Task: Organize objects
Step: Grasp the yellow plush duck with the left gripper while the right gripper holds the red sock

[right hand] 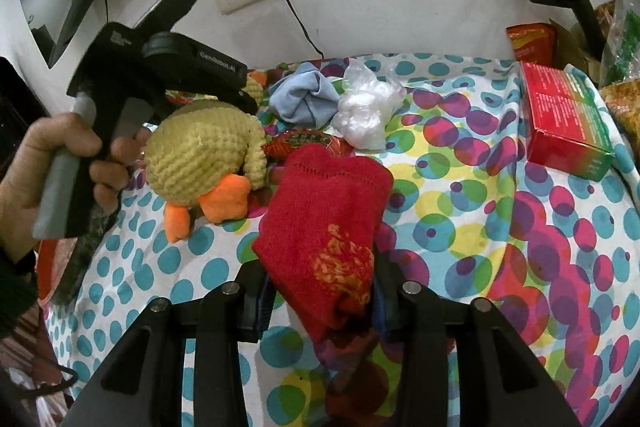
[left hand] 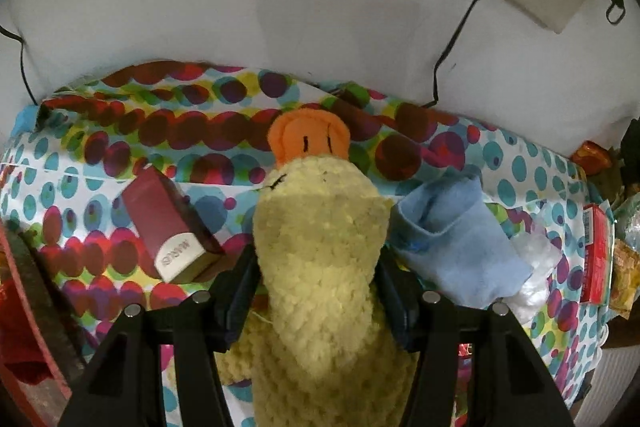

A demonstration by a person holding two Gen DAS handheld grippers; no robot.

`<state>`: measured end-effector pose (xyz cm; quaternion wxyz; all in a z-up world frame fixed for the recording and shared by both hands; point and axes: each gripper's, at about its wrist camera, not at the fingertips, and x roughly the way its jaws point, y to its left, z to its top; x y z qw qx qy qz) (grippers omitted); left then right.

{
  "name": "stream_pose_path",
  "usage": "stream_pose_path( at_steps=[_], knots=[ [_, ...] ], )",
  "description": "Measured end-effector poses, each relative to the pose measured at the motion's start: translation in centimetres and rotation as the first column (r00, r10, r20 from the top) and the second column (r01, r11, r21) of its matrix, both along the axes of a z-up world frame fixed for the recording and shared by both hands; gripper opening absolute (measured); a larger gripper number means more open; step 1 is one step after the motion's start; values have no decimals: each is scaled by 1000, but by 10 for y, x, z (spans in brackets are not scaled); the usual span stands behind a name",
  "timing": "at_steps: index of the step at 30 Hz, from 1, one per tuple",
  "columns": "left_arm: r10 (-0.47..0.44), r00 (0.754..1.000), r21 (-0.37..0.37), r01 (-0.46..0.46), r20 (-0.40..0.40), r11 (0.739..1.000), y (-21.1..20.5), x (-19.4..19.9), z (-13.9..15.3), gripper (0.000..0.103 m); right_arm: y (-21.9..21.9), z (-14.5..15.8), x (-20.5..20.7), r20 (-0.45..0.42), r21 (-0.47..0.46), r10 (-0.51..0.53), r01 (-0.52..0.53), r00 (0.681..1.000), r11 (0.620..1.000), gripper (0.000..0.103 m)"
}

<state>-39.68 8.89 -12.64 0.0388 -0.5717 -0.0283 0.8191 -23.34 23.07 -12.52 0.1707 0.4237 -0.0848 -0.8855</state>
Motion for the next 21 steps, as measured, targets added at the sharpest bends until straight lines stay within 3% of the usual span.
stream_pose_path(
  at_steps=[5, 13, 21],
  knots=[
    [-11, 998, -23, 10, -55, 1000, 0, 6, 0, 58, -1, -1, 0, 3, 0, 0, 0, 1000, 1000, 38],
    [-40, 992, -74, 32, -116, 997, -1, 23, 11, 49, -1, -1, 0, 6, 9, -4, 4, 1000, 1000, 38],
    [-59, 986, -69, 48, -156, 996, -12, 51, 29, 47, -4, -1, 0, 6, 38, -8, 8, 1000, 999, 38]
  ],
)
